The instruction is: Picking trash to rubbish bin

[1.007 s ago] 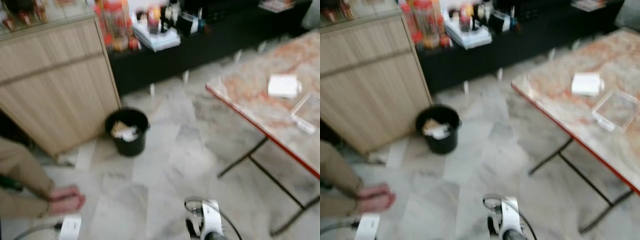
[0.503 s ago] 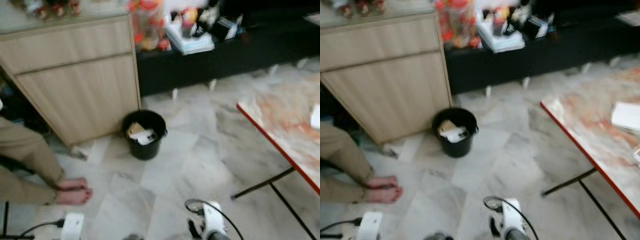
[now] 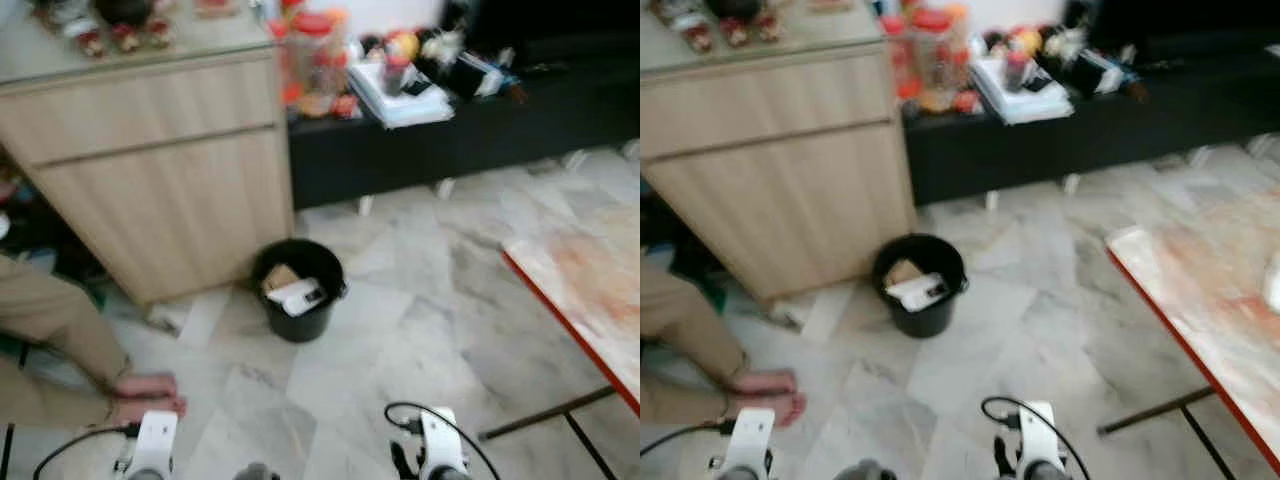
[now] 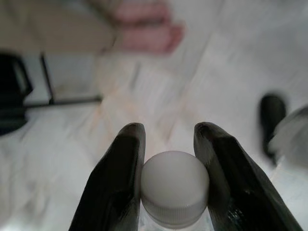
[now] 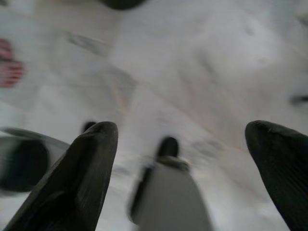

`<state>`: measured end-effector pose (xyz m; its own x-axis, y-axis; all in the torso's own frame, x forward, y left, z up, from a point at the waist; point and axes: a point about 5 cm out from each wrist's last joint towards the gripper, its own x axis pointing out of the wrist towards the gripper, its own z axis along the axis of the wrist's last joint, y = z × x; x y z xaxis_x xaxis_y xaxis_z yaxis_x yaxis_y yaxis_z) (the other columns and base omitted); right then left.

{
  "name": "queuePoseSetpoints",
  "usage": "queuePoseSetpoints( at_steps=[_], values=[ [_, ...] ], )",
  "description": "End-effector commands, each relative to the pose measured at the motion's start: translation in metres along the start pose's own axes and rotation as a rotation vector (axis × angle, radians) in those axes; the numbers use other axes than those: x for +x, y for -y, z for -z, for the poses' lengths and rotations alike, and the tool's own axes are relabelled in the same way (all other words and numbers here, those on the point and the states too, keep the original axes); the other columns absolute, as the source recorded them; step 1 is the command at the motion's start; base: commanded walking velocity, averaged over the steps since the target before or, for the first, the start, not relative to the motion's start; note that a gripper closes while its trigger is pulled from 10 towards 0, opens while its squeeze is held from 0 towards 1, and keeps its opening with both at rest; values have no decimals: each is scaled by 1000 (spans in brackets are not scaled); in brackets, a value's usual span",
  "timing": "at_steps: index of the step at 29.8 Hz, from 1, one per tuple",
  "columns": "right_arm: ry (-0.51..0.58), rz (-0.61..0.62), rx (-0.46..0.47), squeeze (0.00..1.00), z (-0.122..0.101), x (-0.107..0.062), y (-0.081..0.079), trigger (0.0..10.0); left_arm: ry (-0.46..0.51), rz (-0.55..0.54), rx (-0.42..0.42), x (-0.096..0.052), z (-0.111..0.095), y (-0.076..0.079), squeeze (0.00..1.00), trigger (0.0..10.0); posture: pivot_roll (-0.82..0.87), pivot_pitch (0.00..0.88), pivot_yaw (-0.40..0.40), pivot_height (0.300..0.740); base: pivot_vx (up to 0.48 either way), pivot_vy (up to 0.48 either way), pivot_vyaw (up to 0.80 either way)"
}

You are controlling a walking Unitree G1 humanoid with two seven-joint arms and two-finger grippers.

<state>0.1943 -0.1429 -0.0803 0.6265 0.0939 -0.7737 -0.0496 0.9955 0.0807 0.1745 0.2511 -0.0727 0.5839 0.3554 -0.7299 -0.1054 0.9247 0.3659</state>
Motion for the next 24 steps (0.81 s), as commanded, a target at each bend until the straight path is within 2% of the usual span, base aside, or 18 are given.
queuePoseSetpoints(
  at_steps=[1,15,21,24],
  values=[
    [-17,9,12,0,7,-2,3,10000,-27,-2,0,-1,6,0,0,10000,121,174,22,728,371,0,0],
    [-23,7,-6,0,8,-2,4,10000,-30,-1,-3,-1,6,0,0,10000,125,176,21,728,370,0,0],
    [-21,0,-11,0,8,-2,3,10000,-30,-2,-6,-1,6,1,0,10000,126,176,19,728,369,0,507],
    [-19,2,-3,0,7,-2,3,10000,-31,-2,-7,-1,6,1,0,10000,127,176,19,728,371,0,0]
  ],
)
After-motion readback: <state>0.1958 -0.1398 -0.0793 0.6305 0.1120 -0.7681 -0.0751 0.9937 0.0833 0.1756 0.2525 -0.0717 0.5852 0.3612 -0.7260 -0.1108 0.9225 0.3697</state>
